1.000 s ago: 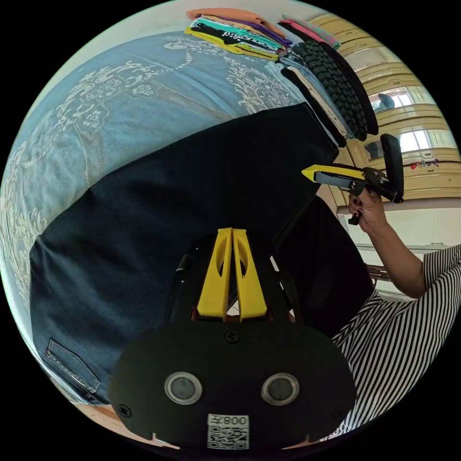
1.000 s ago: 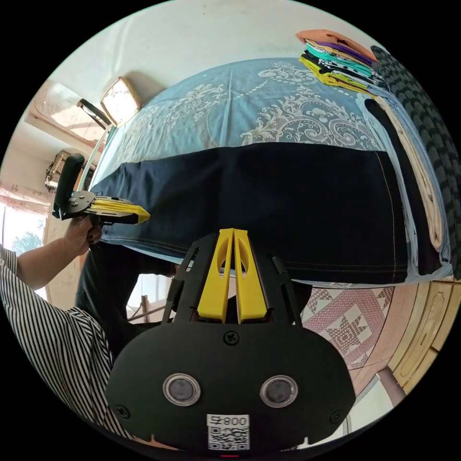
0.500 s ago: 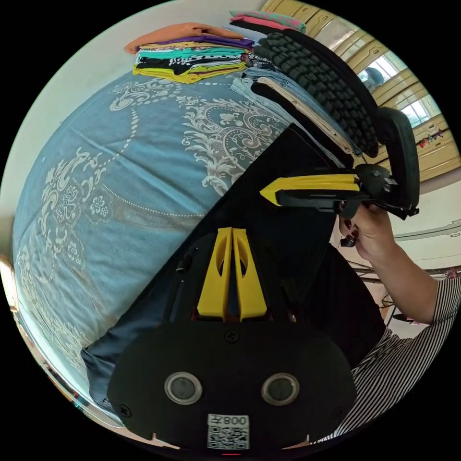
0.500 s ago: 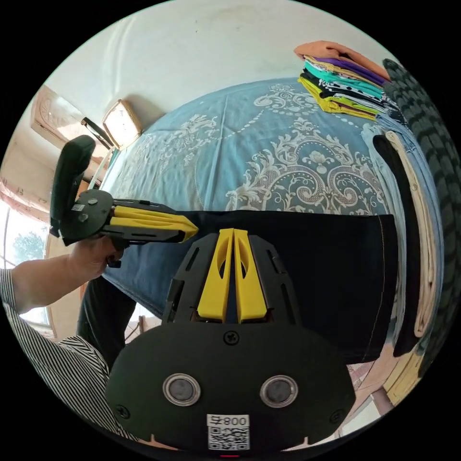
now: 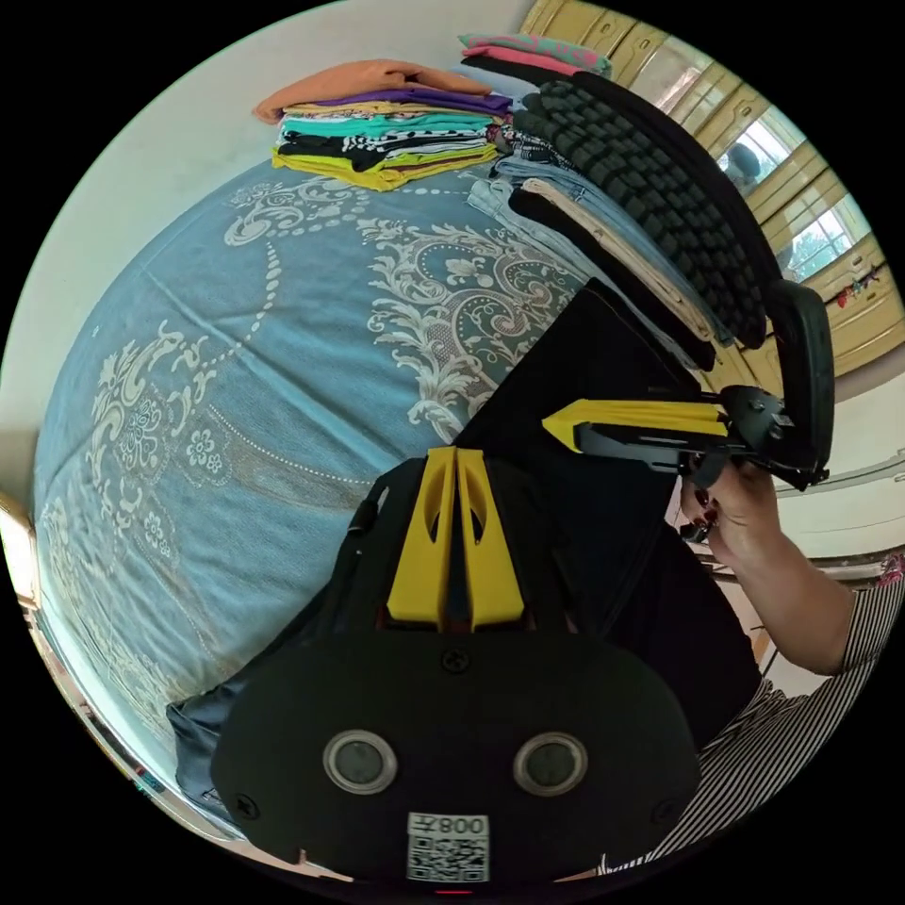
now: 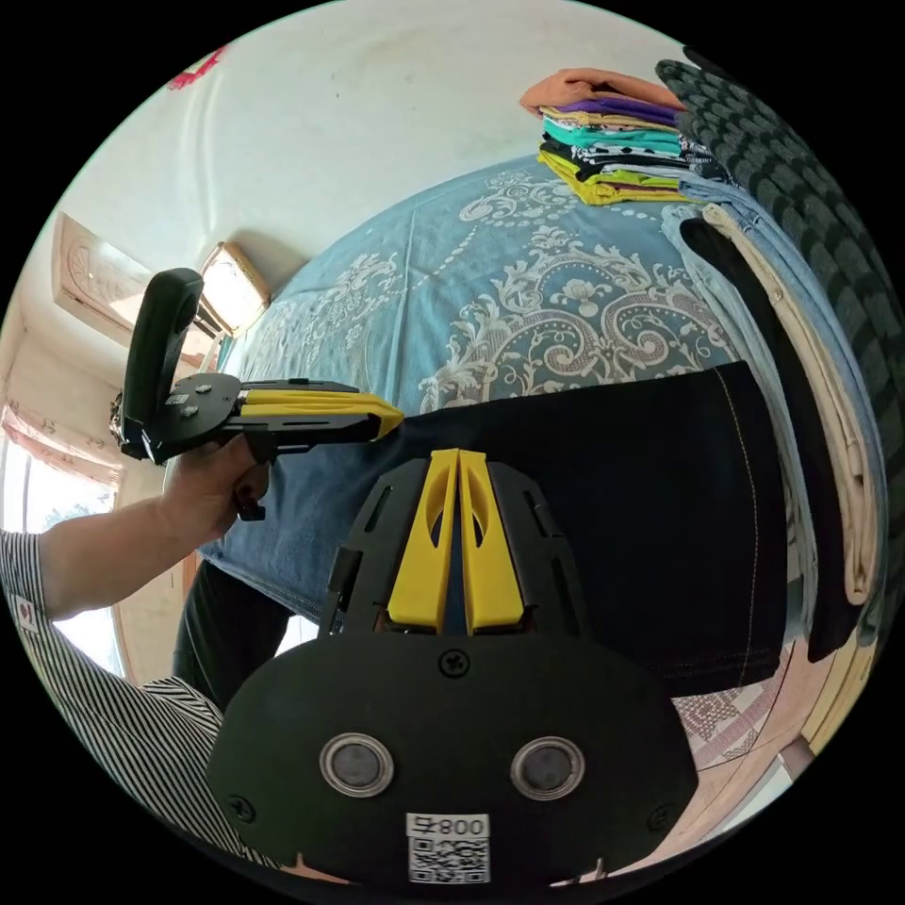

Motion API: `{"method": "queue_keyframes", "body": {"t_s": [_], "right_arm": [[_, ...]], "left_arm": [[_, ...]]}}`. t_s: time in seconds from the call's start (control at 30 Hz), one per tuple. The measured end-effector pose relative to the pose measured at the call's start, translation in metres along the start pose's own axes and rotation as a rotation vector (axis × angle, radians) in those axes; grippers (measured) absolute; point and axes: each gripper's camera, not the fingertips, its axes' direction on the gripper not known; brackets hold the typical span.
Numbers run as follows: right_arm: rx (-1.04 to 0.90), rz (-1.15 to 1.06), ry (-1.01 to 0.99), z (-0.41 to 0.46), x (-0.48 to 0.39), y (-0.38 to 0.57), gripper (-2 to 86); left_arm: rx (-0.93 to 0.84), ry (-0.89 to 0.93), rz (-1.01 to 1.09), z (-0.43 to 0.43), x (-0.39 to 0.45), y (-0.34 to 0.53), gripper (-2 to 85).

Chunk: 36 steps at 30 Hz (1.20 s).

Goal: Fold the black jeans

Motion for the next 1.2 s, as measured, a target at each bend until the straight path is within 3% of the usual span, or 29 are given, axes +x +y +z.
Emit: {"method": "queue_keyframes", "body": {"t_s": [0.1,0.2,0.33,0.47,0.87,1.2], "right_arm": [[-0.007,0.029,-0.015,-0.004,0.021,0.021,0.3],[0.104,0.103,0.013,-0.037,0.047,0.052,0.9],[0.235,0.333,0.06,-0.08,0.104,0.111,4.0],[0.305,0.54,0.044,-0.1,0.155,0.155,9.7],[0.344,0.7,-0.106,-0.092,0.215,0.182,10.3],[0.339,0.747,-0.133,-0.093,0.226,0.196,8.7]], "left_arm": [[-0.043,0.027,0.006,0.017,0.006,-0.017,0.3],[0.05,0.131,0.047,0.015,0.017,-0.032,0.9],[0.069,0.282,0.149,0.031,0.04,-0.07,3.8],[0.038,0.314,0.26,0.051,0.073,-0.119,7.2],[-0.078,0.262,0.406,0.102,0.137,-0.23,10.0],[-0.121,0.206,0.522,0.115,0.169,-0.242,8.0]]}}
